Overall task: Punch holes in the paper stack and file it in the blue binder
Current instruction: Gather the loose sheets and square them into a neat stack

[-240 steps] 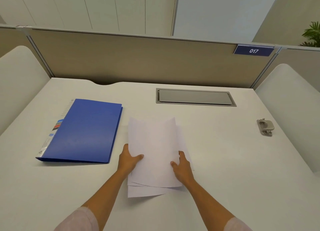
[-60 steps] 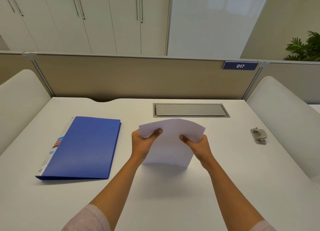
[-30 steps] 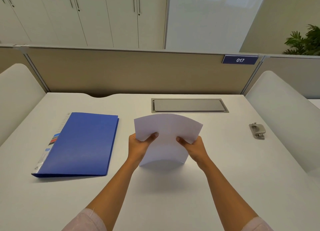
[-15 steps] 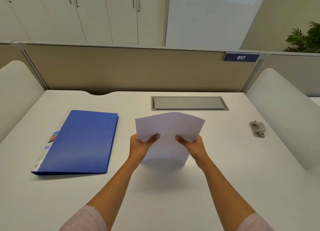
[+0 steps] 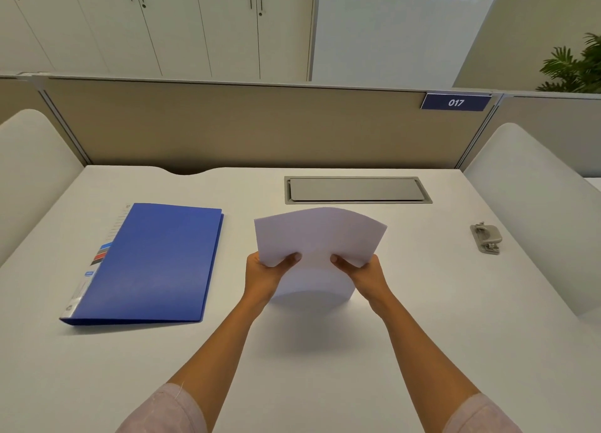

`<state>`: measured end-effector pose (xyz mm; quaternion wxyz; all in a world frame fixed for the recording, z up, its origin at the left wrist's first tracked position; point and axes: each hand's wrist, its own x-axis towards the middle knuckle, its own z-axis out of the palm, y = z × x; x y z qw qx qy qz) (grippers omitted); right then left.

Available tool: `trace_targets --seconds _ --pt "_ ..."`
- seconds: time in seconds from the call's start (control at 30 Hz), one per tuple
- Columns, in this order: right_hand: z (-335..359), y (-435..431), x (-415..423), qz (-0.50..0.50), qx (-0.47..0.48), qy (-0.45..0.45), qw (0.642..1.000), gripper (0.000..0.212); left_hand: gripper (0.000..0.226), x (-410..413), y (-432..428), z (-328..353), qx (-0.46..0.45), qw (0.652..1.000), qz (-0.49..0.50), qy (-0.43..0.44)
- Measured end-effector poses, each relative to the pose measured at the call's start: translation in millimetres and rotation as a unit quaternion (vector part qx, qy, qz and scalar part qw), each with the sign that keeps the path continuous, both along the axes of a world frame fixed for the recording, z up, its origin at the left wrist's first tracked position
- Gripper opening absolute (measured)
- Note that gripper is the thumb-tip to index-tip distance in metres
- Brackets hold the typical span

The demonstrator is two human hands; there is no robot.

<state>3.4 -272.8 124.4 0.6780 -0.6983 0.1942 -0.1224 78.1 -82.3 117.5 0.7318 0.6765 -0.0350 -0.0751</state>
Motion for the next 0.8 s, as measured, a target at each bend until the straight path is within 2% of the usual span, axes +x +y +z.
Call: trace_targets --seconds 0.47,0.7,0.8 --pt "-18 3 -10 -0.009 -0.006 0.005 1.000 0.025 0.033 -7 0 -21 0.020 1.000 0.015 0.003" --pt "-36 8 -14 -0.026 0.002 0.074 0.997 0.021 0.029 -9 1 -36 0.095 0.994 0.017 0.045" --pt "-36 4 -12 -0.036 -0.002 0.086 0.996 0.028 0.035 -5 4 -37 0.111 0.992 0.020 0.055"
